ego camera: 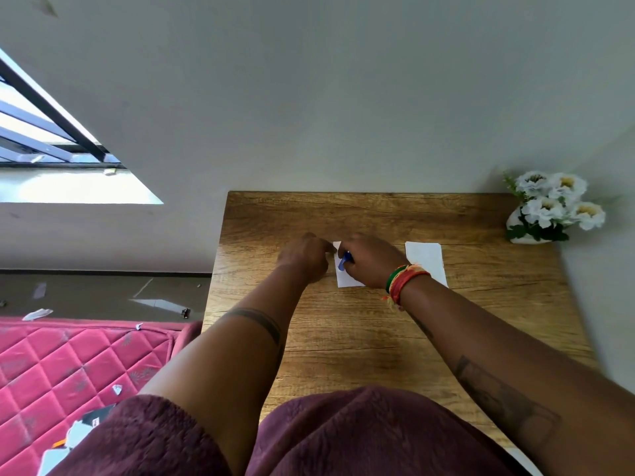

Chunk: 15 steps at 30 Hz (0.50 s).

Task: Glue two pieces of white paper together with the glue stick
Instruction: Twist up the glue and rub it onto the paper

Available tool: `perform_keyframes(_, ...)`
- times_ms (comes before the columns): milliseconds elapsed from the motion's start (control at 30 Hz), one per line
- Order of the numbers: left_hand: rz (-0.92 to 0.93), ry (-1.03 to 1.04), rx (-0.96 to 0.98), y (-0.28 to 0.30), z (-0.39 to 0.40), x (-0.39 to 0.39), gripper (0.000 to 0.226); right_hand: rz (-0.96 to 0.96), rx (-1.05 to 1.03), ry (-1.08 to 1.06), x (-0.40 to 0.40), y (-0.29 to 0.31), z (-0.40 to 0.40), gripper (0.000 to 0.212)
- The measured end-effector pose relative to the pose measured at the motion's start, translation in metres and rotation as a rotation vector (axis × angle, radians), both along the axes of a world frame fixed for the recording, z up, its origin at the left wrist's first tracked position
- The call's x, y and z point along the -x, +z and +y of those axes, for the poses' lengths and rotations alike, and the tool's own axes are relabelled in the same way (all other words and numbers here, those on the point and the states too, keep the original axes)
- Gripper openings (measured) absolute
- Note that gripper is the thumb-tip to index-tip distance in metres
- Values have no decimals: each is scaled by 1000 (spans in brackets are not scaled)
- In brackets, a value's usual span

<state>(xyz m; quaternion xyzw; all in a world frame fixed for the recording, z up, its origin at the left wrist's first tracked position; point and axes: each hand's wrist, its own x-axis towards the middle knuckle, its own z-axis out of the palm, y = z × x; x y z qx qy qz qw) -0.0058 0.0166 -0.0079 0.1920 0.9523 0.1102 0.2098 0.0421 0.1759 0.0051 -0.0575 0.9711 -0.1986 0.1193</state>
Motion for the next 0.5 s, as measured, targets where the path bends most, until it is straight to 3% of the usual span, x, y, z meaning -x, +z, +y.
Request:
perform_keyframes(200,5,-2,9,-2,0,-2,55,-161,30,-4,-8,0,9,24)
perform_keyframes(500,-17,-52,-12,-5,4,-5,55,-212,420,-434,-15,3,37,11)
